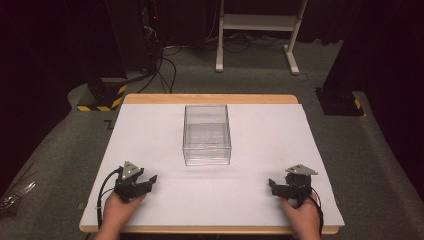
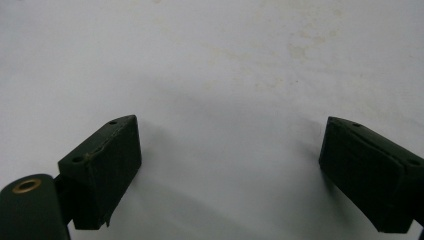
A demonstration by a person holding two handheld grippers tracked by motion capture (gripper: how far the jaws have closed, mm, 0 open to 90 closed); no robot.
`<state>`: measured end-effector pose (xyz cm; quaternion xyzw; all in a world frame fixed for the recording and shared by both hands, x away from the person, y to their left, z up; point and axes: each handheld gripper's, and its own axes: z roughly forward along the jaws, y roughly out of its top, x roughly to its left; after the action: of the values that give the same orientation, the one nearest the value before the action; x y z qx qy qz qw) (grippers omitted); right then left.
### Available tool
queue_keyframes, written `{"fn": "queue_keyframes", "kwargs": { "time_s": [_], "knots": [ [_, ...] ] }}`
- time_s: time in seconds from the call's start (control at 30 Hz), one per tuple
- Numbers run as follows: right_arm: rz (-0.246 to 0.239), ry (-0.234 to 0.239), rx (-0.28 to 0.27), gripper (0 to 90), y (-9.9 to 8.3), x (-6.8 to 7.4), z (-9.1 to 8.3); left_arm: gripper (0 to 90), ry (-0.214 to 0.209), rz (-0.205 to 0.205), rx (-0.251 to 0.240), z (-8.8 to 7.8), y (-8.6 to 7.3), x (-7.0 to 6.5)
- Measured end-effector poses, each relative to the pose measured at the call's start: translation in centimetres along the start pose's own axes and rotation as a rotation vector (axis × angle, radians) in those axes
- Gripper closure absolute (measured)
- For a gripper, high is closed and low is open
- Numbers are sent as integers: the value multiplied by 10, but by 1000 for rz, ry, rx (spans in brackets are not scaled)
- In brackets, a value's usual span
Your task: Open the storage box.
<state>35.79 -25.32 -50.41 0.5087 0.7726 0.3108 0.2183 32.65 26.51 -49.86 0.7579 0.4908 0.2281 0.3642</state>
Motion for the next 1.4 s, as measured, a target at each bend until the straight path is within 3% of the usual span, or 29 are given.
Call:
{"fn": "queue_keyframes", "kwargs": {
  "time_s": [0.17,0.2,0.23,0.5,0.53,0.57,0.93,1.1,1.4],
  "knots": [
    [0,0,1,97,0,0,0,401,-36,30,-7,0,5,-12],
    [0,0,1,97,0,0,0,405,-49,5,-14,1,5,-17],
    [0,1,1,97,0,0,0,407,-51,47,-7,1,6,-18],
    [2,-1,2,96,0,0,0,417,-90,83,-19,-2,9,-37],
    [2,-1,2,96,0,0,0,417,-102,31,-47,-1,9,-43],
    [2,0,3,96,0,0,0,417,-106,85,-36,-3,11,-43],
    [-2,-1,1,97,0,0,0,403,-151,74,-57,-4,17,-59],
    [-2,-2,1,98,0,0,0,406,-191,43,-82,-5,23,-63],
    [0,-3,1,98,0,1,0,407,-204,60,-103,-6,33,-67]
  ]
}}
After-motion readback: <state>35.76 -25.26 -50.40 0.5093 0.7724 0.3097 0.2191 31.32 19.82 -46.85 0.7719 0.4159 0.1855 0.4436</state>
